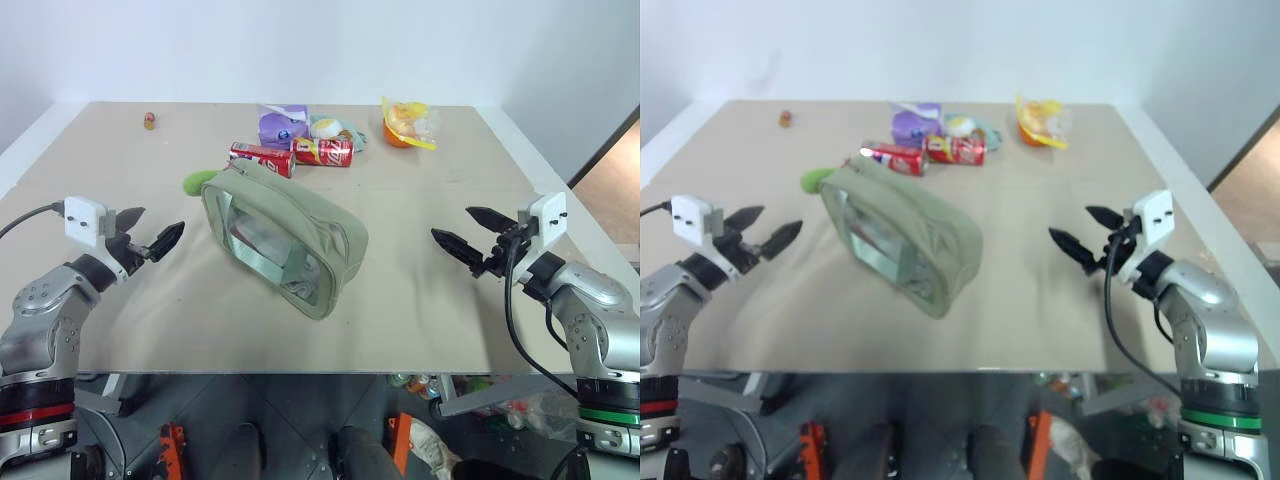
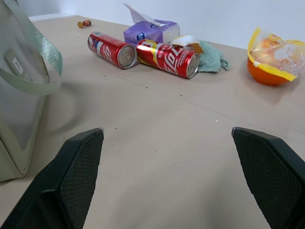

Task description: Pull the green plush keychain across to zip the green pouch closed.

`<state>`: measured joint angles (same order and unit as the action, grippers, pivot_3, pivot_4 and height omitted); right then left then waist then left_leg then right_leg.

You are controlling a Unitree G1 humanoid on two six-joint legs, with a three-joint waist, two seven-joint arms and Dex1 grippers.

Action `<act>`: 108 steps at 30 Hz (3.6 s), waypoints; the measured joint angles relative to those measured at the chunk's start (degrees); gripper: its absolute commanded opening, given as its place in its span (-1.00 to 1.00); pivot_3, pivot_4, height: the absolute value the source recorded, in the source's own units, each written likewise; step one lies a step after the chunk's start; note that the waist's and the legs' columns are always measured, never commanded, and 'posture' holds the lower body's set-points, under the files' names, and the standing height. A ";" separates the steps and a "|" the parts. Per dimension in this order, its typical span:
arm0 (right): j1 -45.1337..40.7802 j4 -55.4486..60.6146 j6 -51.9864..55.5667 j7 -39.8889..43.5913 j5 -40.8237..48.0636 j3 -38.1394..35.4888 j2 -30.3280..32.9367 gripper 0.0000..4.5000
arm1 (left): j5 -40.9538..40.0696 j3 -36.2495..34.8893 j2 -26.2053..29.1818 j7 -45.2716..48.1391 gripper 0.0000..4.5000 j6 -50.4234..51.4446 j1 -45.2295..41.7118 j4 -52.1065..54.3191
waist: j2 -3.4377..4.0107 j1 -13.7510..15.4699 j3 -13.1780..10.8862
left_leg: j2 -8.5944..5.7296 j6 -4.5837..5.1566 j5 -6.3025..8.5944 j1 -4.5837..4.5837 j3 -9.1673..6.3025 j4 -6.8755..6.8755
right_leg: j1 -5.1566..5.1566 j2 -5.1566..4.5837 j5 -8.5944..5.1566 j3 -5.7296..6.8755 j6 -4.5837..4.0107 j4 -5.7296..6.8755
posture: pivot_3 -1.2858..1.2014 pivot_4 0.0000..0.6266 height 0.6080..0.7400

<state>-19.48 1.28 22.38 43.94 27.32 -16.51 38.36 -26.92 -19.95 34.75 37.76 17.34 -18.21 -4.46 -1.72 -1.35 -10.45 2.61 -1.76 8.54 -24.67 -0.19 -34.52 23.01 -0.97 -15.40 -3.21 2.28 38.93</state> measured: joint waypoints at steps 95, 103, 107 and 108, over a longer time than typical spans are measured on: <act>-16.48 5.53 11.06 11.59 5.49 4.00 2.47 0.98 | -20.39 12.60 4.68 18.14 1.00 16.23 5.96 32.91 | 0.00 -1.26 -0.04 | 0.58 -0.29 0.22 0.02 0.28 -0.01 | 0.28 0.64 -0.02 -0.35 -0.34 0.11 | 0.03 -0.52 1.00; -8.39 22.36 18.33 -1.43 10.03 9.90 -6.69 0.98 | -17.98 13.27 2.06 17.41 1.00 13.15 3.64 31.45 | -0.01 -1.30 -0.04 | 0.68 -0.32 0.19 0.02 0.31 -0.13 | 0.27 0.75 0.11 -0.39 -0.34 0.10 | 0.03 -0.52 1.00; -7.64 22.01 16.82 -3.06 7.85 11.36 -7.35 0.98 | -15.97 13.37 0.33 15.87 1.00 11.09 2.07 30.92 | -0.03 -1.17 -0.03 | 0.63 -0.32 0.19 -0.03 0.33 -0.15 | 0.27 0.71 0.12 -0.42 -0.29 0.06 | 0.03 -0.52 1.00; -7.44 21.93 15.97 -3.07 7.16 11.66 -7.33 0.98 | -15.76 13.56 0.09 15.46 1.00 10.95 1.71 30.79 | -0.04 -1.18 -0.02 | 0.63 -0.32 0.19 -0.03 0.33 -0.15 | 0.27 0.72 0.12 -0.42 -0.28 0.06 | 0.03 -0.52 1.00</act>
<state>-26.92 23.20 38.35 40.87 34.48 -4.86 31.03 -42.67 -6.40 34.84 53.22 28.29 -16.50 26.33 -1.76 -2.53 -10.47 3.24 -2.08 8.74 -24.70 0.14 -34.67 23.28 -0.25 -15.29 -3.63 2.00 38.98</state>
